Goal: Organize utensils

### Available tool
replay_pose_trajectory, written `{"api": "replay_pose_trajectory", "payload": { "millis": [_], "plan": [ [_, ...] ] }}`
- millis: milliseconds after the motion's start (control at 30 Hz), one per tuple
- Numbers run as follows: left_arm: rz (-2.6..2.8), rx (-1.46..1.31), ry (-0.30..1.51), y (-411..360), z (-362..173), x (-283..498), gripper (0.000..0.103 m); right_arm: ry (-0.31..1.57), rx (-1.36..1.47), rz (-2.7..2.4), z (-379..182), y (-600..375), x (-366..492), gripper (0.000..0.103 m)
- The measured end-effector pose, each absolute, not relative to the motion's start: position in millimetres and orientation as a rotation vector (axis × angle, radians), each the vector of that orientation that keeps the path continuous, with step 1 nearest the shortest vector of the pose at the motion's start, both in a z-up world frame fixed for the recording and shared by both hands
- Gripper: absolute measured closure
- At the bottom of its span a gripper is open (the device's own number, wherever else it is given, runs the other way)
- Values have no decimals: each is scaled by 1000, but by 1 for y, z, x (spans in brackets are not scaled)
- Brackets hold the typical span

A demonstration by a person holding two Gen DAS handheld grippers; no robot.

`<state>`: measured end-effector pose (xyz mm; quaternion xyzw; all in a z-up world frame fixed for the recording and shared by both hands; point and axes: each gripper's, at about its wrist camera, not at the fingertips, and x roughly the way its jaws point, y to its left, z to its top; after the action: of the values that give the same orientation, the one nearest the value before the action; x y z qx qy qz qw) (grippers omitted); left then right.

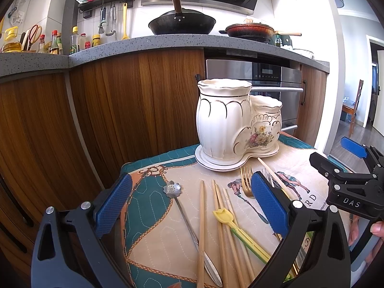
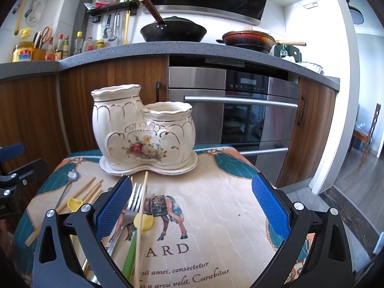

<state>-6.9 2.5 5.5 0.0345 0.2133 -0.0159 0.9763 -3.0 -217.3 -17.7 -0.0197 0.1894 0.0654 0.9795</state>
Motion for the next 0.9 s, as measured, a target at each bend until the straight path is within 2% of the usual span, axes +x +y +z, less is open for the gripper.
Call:
{"api": "replay_pose_trajectory", "payload": {
  "millis": [900],
  "plan": [
    [-89, 45, 415, 2, 6, -10, 5, 420, -14, 107, -22, -224, 2, 4]
  ]
}}
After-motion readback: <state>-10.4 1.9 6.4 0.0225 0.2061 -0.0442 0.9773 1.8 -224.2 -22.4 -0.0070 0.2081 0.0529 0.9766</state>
